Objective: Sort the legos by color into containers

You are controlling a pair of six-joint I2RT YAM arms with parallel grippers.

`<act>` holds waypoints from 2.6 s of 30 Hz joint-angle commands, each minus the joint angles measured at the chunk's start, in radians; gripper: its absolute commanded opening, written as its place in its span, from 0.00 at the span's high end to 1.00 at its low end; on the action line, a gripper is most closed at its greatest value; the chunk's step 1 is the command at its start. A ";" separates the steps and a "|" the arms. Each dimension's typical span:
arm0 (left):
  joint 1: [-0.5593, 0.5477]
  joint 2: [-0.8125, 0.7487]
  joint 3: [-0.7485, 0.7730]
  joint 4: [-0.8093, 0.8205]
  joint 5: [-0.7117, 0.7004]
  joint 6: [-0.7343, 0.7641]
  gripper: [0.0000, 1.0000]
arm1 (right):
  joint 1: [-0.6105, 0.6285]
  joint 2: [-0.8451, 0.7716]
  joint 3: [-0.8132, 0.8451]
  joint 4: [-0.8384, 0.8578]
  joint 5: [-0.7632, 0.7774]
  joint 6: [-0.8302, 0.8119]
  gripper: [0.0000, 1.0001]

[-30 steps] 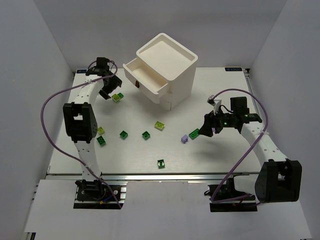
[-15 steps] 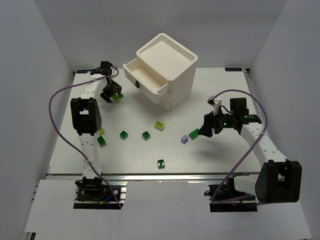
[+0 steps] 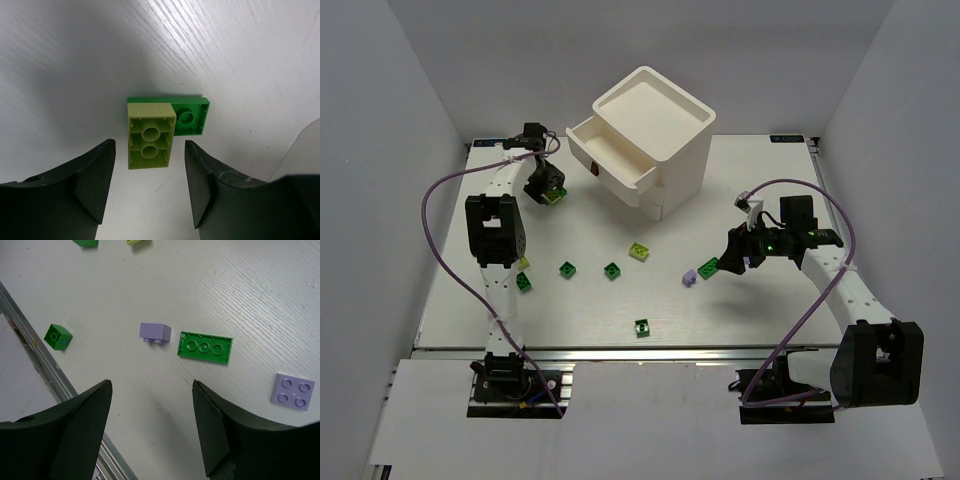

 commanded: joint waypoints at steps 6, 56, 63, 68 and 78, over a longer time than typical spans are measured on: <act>0.005 0.000 0.022 -0.010 -0.006 0.005 0.42 | 0.003 -0.015 -0.016 0.008 -0.005 -0.005 0.29; -0.132 -1.529 -1.309 0.523 0.812 0.290 1.00 | 0.690 0.310 0.585 0.223 0.195 0.923 0.16; -0.150 -1.525 -1.303 0.521 0.769 0.289 1.00 | 0.717 0.343 0.588 0.234 0.208 0.952 0.17; -0.169 -1.517 -1.306 0.527 0.763 0.289 1.00 | 0.731 0.369 0.599 0.241 0.226 0.958 0.21; -0.187 -1.509 -1.312 0.547 0.746 0.278 1.00 | 0.750 0.436 0.636 0.252 0.280 0.954 0.33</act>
